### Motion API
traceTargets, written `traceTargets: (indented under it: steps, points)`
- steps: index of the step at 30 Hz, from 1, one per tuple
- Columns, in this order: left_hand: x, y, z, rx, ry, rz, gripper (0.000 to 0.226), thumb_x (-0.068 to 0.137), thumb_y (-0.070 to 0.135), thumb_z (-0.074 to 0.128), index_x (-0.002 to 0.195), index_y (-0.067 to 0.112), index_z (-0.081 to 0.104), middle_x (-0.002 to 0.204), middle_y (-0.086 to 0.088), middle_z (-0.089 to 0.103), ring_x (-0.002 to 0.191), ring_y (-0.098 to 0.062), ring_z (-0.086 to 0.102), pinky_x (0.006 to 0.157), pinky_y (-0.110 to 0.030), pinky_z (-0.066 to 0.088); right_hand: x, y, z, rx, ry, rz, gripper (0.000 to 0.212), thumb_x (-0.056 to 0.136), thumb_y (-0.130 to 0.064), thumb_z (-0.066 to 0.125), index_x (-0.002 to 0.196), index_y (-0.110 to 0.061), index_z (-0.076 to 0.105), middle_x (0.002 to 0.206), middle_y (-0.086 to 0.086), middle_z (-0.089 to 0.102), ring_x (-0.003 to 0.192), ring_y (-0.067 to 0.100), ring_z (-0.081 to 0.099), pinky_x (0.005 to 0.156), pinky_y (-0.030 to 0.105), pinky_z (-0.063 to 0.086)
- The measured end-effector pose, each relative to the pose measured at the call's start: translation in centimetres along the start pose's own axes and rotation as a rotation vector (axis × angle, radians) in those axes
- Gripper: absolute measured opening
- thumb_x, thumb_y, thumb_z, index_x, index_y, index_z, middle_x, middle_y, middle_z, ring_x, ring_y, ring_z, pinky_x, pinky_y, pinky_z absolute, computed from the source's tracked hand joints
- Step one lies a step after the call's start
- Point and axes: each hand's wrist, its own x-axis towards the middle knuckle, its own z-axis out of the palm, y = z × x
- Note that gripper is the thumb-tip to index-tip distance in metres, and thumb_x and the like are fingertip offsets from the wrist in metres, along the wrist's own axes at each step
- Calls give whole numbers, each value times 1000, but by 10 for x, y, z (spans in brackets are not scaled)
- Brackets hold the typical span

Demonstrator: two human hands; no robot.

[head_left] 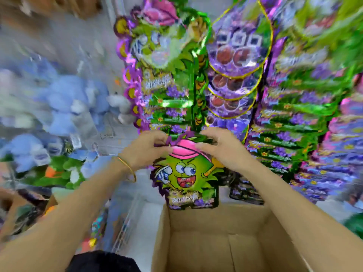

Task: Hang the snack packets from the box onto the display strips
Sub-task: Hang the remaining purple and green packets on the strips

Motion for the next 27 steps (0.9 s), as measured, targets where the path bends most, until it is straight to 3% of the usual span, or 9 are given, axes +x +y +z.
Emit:
traceTargets:
  steps: [3,6,9,11,13,16,19,22,27]
  points:
    - [31,46,-58,-70,106,65,11,77,25,71,83,20,64,73,11,62,63,10,56,66,-6,44,38,-39,-32,-129,159,-147,27,83,-21,67,105,-6,67,98,4,64,96,18,57,83,28,40]
    - [72,86,-102,-96,428,168,17,85,11,61,102,9,61,79,3,60,59,13,54,65,-6,43,75,-71,-61,-247,268,-223,35,85,-25,64,115,-8,62,113,11,65,108,25,58,92,39,44]
    - [114,113,-136,-101,598,171,31,87,13,59,116,1,56,98,-5,56,81,-6,54,82,-26,47,109,-100,-83,-289,354,-261,35,86,-24,62,119,-11,60,118,9,63,111,25,56,91,32,41]
    - [137,127,-153,-128,636,144,38,90,16,56,124,1,49,107,-6,52,97,-15,51,93,-32,44,126,-117,-94,-304,410,-277,34,86,-24,62,119,-15,58,120,7,62,113,25,54,90,34,41]
    - [155,138,-167,-155,634,133,37,92,15,50,127,1,46,115,-12,53,103,-23,52,92,-34,44,141,-130,-103,-345,440,-286,32,86,-25,61,117,-17,58,119,8,62,112,26,54,88,36,43]
    - [172,147,-184,-99,580,110,18,91,16,50,105,9,59,102,-14,61,95,-25,58,85,-32,47,159,-147,-114,-383,507,-266,31,88,-25,59,118,-17,57,118,8,61,111,27,53,82,33,40]
    - [188,143,-200,-99,573,82,23,79,26,59,86,5,68,93,-17,68,88,-28,63,90,-43,51,178,-160,-115,-396,572,-237,29,88,-27,57,117,-19,56,117,7,62,110,29,54,83,36,42]
    - [190,146,-206,-133,569,71,22,81,23,60,64,9,59,82,-18,59,78,-22,52,78,-35,46,197,-169,-111,-475,592,-185,28,90,-28,54,117,-20,55,118,10,62,111,32,55,83,38,44]
    - [184,159,-204,-151,536,36,30,86,13,52,56,12,50,64,-10,51,62,-20,44,59,-28,31,221,-175,-108,-582,664,-147,21,92,-22,48,112,-16,51,109,12,65,102,34,59,71,35,41]
